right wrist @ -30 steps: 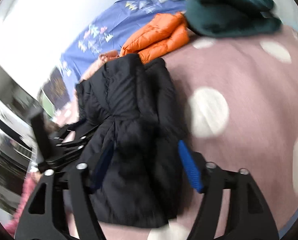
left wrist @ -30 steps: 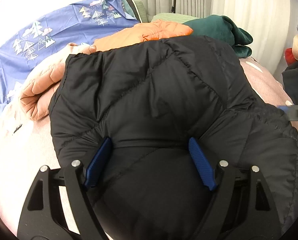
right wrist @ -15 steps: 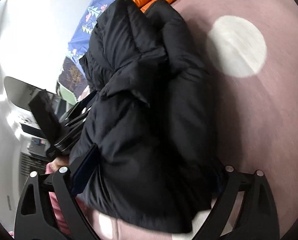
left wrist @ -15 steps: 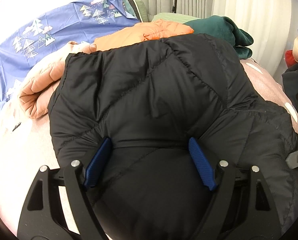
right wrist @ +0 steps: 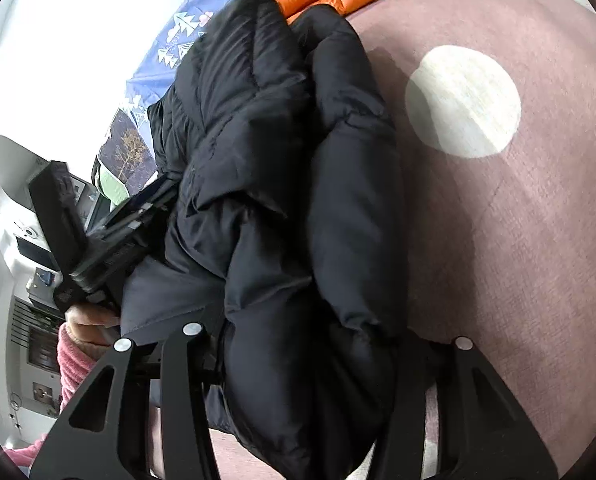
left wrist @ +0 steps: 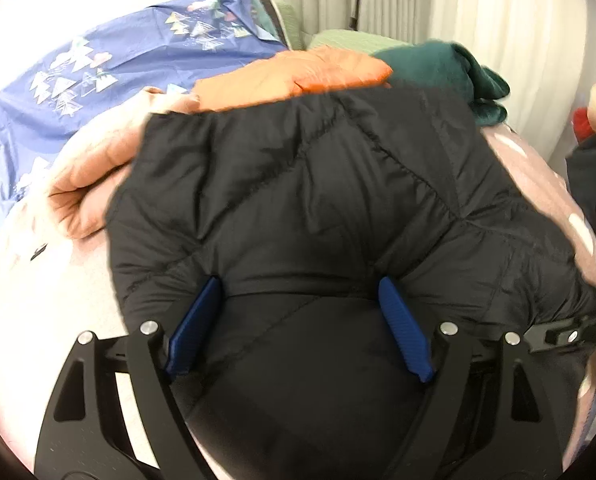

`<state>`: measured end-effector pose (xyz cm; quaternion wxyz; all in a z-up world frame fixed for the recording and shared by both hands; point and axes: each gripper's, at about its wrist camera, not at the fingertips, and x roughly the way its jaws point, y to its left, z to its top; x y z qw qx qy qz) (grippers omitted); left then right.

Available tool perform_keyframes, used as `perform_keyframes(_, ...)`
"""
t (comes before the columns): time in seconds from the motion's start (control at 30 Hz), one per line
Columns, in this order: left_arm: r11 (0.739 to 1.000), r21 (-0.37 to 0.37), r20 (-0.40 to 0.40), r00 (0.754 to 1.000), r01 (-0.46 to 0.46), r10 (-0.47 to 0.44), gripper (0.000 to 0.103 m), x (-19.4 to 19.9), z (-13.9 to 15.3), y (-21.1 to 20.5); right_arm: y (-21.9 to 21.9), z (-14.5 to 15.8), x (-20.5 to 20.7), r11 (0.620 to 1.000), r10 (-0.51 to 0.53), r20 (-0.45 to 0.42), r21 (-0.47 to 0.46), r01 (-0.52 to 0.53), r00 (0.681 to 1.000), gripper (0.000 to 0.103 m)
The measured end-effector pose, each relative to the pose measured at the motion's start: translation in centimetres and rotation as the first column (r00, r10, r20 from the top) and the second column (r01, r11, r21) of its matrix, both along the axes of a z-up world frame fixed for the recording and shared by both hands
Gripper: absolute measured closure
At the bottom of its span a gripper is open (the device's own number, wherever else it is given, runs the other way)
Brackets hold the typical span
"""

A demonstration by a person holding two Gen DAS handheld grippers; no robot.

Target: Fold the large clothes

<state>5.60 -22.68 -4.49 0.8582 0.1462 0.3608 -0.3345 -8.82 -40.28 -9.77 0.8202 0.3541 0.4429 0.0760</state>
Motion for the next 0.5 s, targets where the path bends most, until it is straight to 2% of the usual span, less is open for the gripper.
perform_keyframes(0.07,0.994,-0.096,0.014,0.998,-0.058,0.060,0.014,-0.2,1.5,1.9,0.2,0.0,-0.4,1.000,-0.004,0.006,-0.018,0.004,1.000,0.055)
perform_keyframes(0.1,0.977,-0.180,0.009,0.993,-0.113,0.117,0.007,0.0,2.3,3.6,0.3,0.1,-0.5,1.000,-0.003,0.010,-0.027,0.004,1.000,0.054)
perform_keyframes(0.17,0.944,-0.267,-0.068,0.980,-0.196,0.185,0.005,1.3,2.4,5.9,0.7,0.2,-0.4,0.999,-0.003,0.014,-0.040,0.003,1.000,0.053)
perform_keyframes(0.2,0.930,-0.280,-0.143,0.968,-0.238,0.205,0.005,2.6,1.6,6.9,0.8,0.2,-0.4,0.999,-0.003,0.013,-0.042,0.003,1.000,0.052)
perform_keyframes(0.27,0.919,-0.250,-0.237,0.940,-0.305,0.247,0.005,4.5,-0.4,7.8,0.7,0.2,-0.5,0.999,-0.001,0.015,-0.046,0.002,1.000,0.052)
perform_keyframes(0.33,0.915,-0.273,-0.326,0.923,-0.298,0.204,0.003,5.4,-2.0,8.0,1.7,0.1,0.1,0.999,-0.001,0.020,-0.046,0.002,1.000,0.051)
perform_keyframes(0.37,0.905,-0.296,-0.383,0.906,-0.306,0.181,0.002,5.9,-3.0,8.1,1.4,0.0,0.5,0.999,-0.003,0.020,-0.043,0.004,1.000,0.051)
perform_keyframes(0.43,0.890,-0.323,-0.433,0.887,-0.321,0.162,0.002,6.3,-4.0,8.2,1.3,-0.2,0.2,0.999,-0.004,0.021,-0.036,0.005,1.000,0.051)
perform_keyframes(0.5,0.885,-0.345,-0.458,0.879,-0.313,0.132,0.002,6.7,-4.7,8.0,1.4,-0.1,0.5,0.999,-0.003,0.018,-0.036,0.004,1.000,0.051)
